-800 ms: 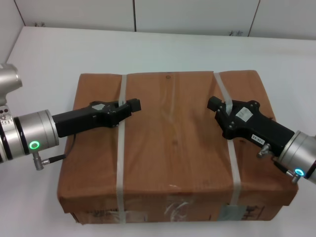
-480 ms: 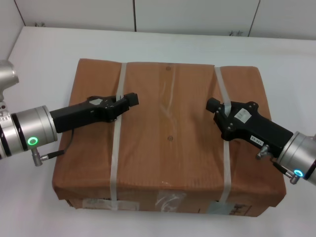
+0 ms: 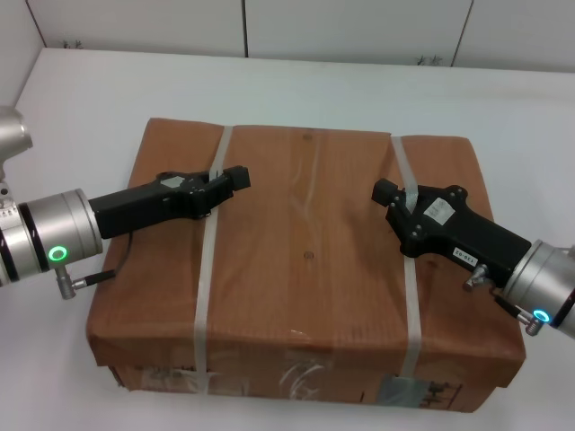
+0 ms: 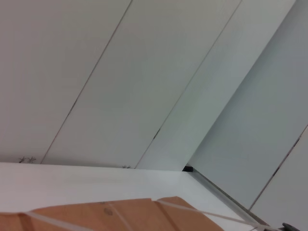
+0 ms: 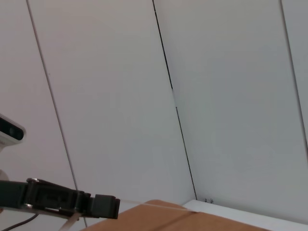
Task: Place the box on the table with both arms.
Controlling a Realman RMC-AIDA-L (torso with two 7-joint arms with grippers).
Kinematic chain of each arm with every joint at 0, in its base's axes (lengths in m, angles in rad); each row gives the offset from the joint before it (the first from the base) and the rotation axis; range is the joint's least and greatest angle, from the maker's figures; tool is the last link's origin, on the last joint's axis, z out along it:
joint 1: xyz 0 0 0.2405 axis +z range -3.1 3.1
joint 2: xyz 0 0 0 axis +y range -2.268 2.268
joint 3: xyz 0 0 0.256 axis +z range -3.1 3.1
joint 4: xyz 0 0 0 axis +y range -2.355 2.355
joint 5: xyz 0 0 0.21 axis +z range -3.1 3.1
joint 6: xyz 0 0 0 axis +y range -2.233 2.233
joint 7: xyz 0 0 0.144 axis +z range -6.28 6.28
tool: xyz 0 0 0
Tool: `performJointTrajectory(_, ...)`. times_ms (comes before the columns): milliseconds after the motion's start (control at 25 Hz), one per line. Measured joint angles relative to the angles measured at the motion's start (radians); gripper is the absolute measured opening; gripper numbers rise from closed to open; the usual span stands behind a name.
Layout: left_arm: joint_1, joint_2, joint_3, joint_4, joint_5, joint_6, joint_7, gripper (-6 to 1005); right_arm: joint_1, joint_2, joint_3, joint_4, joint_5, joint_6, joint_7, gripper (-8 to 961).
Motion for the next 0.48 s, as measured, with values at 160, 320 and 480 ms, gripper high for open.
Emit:
performJointTrajectory(160, -0.003, 0.0, 0.0, 0.001, 0.001, -0.019, 0.008, 83, 0.002, 0.0, 0.0, 0.0, 0.0, 0.009, -0.002, 1)
performJointTrajectory(320, -0.012, -0.013, 0.007, 0.0, 0.011, -0.094, 0.031, 84, 0.01, 0.0, 0.0, 0.003, -0.002, 0.071, -0.011, 2)
performJointTrajectory(480, -0.029, -0.04, 0.015, -0.009, 0.056, -0.222, 0.05, 85, 0.03, 0.0, -0.005, 0.036, -0.006, 0.206, -0.039, 2)
